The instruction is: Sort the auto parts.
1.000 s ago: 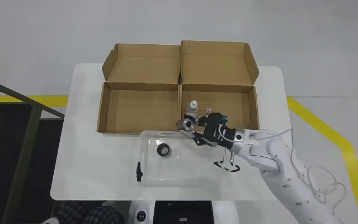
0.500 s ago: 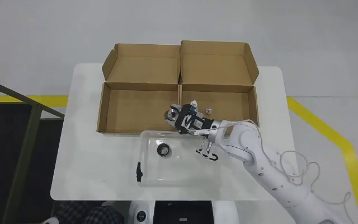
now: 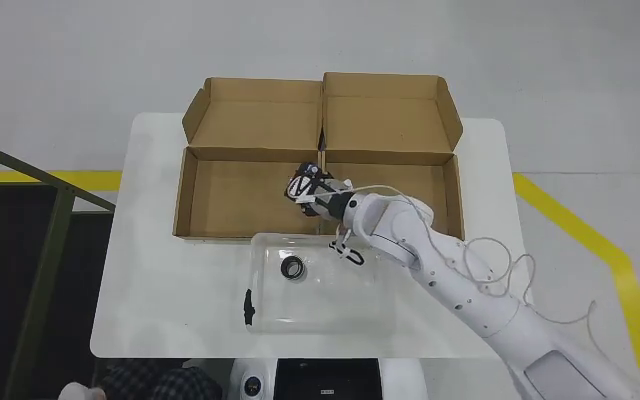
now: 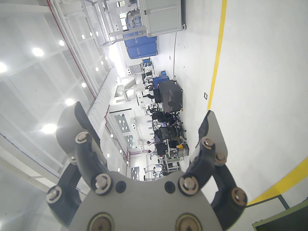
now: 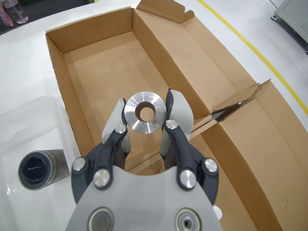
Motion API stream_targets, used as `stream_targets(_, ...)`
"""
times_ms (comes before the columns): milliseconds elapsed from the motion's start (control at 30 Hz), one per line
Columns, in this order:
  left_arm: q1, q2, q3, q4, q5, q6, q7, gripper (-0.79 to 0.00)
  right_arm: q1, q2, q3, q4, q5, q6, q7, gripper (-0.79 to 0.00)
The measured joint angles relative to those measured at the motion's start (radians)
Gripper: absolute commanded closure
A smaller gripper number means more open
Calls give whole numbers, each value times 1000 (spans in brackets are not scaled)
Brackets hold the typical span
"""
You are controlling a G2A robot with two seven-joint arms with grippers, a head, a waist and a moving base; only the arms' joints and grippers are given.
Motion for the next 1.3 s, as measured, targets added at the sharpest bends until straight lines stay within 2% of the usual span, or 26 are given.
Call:
stream_targets(567,0,0,0,0,0,0,0,-785,111,-99,-96,176,13,69,116,0)
stream_targets(1100,0,0,0,0,0,0,0,-785,140,-159,-118,261,-20,73,161,-246)
stream_targets(1300,0,0,0,0,0,0,0,-785,141,-173,-114,285,-31,65,174,-289)
